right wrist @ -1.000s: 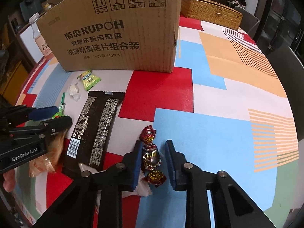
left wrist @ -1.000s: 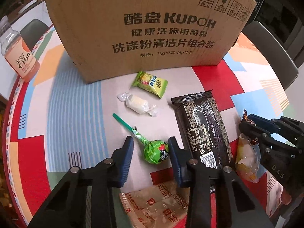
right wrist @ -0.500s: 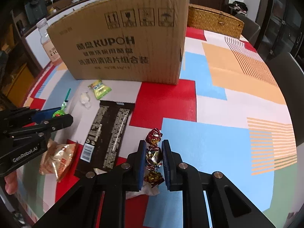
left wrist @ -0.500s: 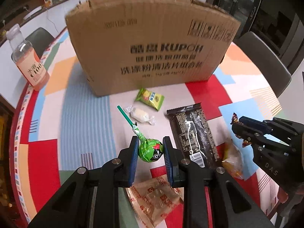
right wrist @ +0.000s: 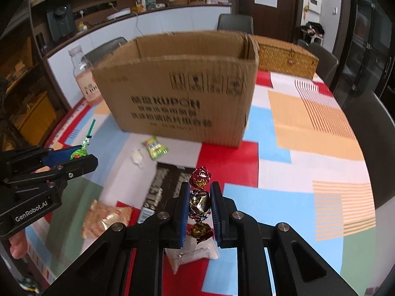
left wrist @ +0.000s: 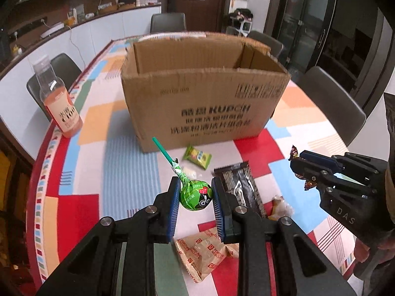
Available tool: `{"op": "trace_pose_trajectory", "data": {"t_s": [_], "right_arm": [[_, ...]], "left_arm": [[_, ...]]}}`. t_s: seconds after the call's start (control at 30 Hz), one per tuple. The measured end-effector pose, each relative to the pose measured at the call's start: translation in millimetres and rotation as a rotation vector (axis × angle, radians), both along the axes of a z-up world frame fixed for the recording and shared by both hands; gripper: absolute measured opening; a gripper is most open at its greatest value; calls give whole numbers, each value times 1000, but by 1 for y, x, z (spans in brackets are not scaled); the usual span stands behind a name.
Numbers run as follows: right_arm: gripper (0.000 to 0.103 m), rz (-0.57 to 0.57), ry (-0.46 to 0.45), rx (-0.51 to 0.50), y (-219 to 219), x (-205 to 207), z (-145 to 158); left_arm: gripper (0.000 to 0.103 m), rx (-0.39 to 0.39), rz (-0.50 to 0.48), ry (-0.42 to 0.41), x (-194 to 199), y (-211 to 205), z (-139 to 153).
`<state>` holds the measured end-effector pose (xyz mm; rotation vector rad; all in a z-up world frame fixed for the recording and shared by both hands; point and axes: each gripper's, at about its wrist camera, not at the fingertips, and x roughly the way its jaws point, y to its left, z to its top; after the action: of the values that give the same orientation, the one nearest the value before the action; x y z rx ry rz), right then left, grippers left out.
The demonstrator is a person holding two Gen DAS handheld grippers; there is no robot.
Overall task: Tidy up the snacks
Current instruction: 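Lift the lollipop and wrapped chocolates and carry both over the box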
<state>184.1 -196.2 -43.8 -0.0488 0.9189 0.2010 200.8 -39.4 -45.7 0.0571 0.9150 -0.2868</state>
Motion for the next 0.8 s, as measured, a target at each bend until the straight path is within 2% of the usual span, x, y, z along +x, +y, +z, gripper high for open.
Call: {"op": "trace_pose_trajectory", "data": {"t_s": [0.4, 0.8], "right_arm": [[18, 22, -138, 27, 9, -3, 52], [18, 33, -249, 64, 14, 18, 95]], "left_arm": [[26, -21, 3, -148, -11, 8, 52], [26, -32, -2, -250, 9, 8, 97]]}}
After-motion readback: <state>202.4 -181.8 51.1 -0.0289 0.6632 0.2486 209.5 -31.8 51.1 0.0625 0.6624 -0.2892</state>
